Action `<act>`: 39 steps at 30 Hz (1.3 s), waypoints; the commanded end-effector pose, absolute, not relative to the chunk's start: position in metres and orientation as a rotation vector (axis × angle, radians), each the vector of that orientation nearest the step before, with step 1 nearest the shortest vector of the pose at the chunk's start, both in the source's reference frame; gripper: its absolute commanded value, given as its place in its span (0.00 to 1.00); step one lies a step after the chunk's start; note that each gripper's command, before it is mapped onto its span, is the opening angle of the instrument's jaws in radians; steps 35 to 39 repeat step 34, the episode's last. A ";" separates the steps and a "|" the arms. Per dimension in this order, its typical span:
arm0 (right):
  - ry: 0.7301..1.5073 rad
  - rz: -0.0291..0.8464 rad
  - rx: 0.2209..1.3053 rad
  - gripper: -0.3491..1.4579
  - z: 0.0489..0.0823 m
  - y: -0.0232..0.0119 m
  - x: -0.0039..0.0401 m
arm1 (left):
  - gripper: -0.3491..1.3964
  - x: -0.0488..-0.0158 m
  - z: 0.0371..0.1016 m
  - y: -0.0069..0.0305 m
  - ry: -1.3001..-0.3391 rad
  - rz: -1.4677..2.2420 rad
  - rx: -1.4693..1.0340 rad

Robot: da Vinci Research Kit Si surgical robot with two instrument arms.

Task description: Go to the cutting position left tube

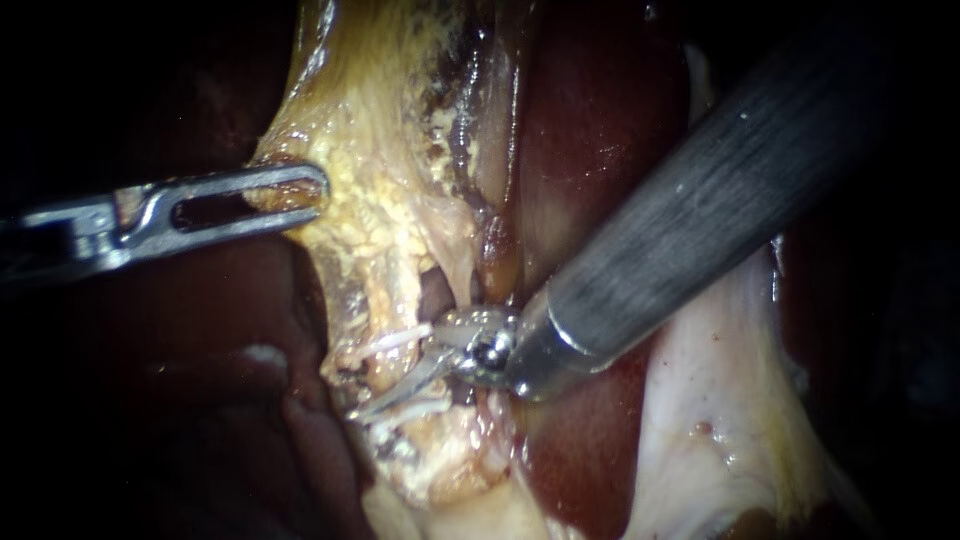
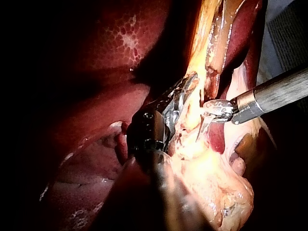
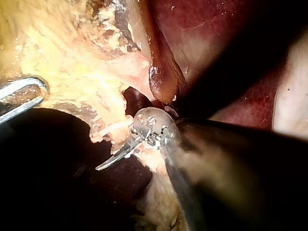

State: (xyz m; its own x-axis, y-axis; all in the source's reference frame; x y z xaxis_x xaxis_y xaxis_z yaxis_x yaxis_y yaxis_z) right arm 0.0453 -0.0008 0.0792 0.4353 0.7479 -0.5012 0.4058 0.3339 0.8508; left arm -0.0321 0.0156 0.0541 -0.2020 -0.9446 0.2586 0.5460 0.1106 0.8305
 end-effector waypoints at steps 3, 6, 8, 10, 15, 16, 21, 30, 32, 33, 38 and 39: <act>1.169 0.318 1.289 0.77 0.0792 -0.0007 0.0455 | 0.00 -0.0320 0.0544 0.0157 -1.054 -1.463 0.513; 1.164 0.334 1.302 0.77 0.0793 -0.0007 0.0456 | 0.00 -0.0320 0.0546 0.0157 -1.054 -1.462 0.513; 1.164 0.334 1.302 0.76 0.0793 -0.0007 0.0456 | 0.00 -0.0320 0.0547 0.0157 -1.054 -1.462 0.513; 1.164 0.334 1.302 0.75 0.0793 -0.0007 0.0456 | 0.00 -0.0320 0.0547 0.0157 -1.054 -1.462 0.513; 1.161 0.339 1.305 0.75 0.0793 -0.0006 0.0458 | 0.00 -0.0320 0.0549 0.0158 -1.054 -1.462 0.513; 1.161 0.339 1.305 0.75 0.0793 -0.0006 0.0458 | 0.00 -0.0320 0.0549 0.0158 -1.054 -1.462 0.513; 1.161 0.338 1.306 0.75 0.0792 -0.0007 0.0458 | 0.00 -0.0321 0.0550 0.0158 -1.054 -1.462 0.512; 1.160 0.336 1.306 0.75 0.0792 -0.0007 0.0458 | 0.00 -0.0322 0.0550 0.0157 -1.055 -1.463 0.510; 1.157 0.341 1.310 0.75 0.0792 -0.0007 0.0458 | 0.00 -0.0322 0.0550 0.0157 -1.055 -1.463 0.510; 1.157 0.340 1.310 0.75 0.0792 -0.0007 0.0458 | 0.00 -0.0322 0.0550 0.0157 -1.055 -1.463 0.510; 1.157 0.340 1.310 0.75 0.0793 -0.0007 0.0458 | 0.00 -0.0322 0.0550 0.0157 -1.055 -1.462 0.510; 1.157 0.340 1.310 0.75 0.0793 -0.0007 0.0458 | 0.00 -0.0322 0.0550 0.0157 -1.055 -1.462 0.510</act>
